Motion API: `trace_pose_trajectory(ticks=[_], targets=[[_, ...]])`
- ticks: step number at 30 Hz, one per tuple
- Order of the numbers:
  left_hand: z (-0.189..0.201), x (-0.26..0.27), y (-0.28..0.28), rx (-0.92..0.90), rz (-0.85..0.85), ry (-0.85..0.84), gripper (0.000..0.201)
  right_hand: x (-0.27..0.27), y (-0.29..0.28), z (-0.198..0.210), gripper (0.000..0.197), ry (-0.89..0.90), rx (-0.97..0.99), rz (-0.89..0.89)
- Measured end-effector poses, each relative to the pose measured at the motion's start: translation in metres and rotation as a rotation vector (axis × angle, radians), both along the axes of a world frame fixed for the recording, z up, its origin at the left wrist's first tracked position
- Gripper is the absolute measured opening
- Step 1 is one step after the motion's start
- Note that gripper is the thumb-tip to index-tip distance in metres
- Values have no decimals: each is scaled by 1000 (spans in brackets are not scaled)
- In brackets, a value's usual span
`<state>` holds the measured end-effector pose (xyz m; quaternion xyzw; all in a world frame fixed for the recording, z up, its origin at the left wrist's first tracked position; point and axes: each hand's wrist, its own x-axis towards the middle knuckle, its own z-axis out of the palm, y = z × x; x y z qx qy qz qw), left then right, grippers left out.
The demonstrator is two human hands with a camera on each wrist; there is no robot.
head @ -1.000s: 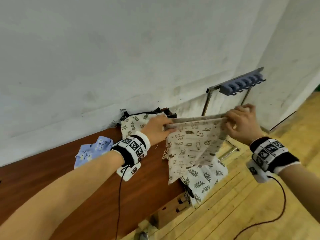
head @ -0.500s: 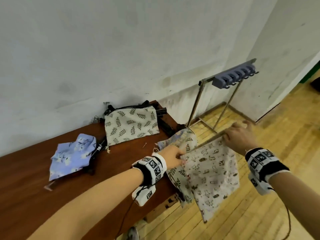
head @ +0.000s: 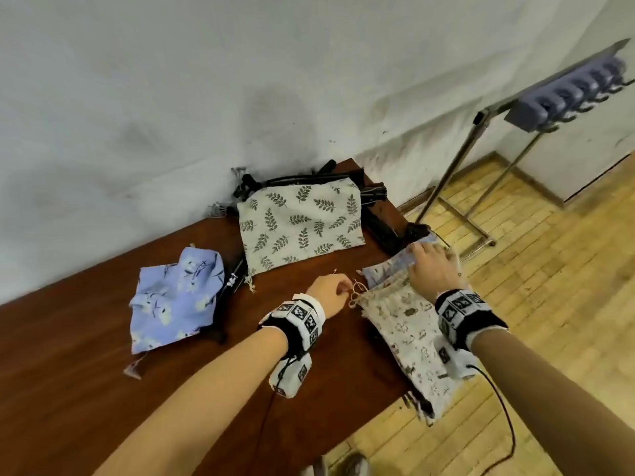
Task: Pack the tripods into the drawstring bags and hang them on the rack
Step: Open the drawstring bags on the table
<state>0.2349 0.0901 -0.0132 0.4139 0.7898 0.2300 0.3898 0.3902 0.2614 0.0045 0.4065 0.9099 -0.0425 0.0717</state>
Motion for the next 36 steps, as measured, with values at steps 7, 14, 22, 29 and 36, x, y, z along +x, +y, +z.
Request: trace_pose_trajectory(ticks=[7, 14, 22, 29, 36], targets=[[10, -154, -57, -21, 255, 157, 24, -117, -53, -37, 27, -11, -493, -182], [-28, -259, -128, -251, 382, 327, 45, -159, -67, -86, 42, -106, -530, -371], [-57, -285, -133, -378, 307, 274, 65, -169, -71, -90, 25, -170, -420, -322], [-44, -289, -133, -418, 308, 429, 23, -169, -74, -76, 27, -277, -450, -247], [13, -274, -132, -84, 146, 235, 12, -174, -96, -47, 14, 15, -748, -229]])
